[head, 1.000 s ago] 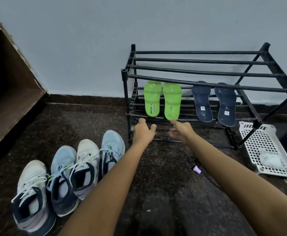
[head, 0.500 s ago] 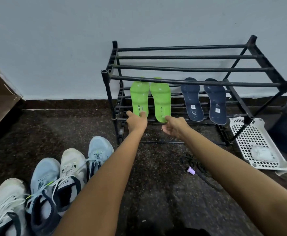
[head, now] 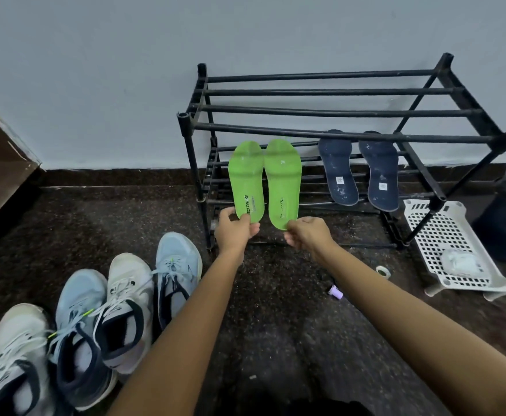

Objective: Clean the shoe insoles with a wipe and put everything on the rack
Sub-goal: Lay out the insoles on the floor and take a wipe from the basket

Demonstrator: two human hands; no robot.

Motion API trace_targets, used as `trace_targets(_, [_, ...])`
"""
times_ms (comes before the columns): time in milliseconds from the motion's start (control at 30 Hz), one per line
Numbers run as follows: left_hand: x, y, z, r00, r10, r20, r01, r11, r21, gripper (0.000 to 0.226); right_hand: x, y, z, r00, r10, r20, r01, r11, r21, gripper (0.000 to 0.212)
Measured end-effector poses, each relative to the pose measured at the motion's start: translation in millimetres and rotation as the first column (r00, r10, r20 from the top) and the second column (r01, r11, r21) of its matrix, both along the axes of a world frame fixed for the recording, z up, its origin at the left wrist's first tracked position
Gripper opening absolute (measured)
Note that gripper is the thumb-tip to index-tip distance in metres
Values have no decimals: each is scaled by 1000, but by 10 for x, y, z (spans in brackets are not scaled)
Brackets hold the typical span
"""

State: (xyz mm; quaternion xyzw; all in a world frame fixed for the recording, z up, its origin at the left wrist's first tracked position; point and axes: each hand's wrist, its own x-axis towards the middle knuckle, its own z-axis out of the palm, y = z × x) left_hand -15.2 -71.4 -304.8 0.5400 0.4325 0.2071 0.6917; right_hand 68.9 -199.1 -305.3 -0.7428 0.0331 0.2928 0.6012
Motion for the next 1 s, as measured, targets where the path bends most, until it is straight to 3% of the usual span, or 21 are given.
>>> trace_targets(167, [-569, -293, -294, 999, 7, 52, -1, 994, -108, 41, -530, -409, -222, 999, 42, 4, -42, 999, 0, 9])
trace_targets(433, [-1618, -903, -760, 995, 47, 86, -35, 989, -142, 41, -1465, -1000, -745, 991, 119, -63, -120, 992, -28, 9])
trace_targets(733, [-2007, -1304, -1368, 990, 126, -59, -137, 964, -227, 41, -1711, -1098, -1275, 969, 162, -186, -188, 973, -134, 13])
trace_targets(1000, [-2046, -1245, -1530, 977, 120, -174, -149, 975, -164, 41, -1658, -1034, -1486, 957, 164, -237, -229, 933, -278, 13])
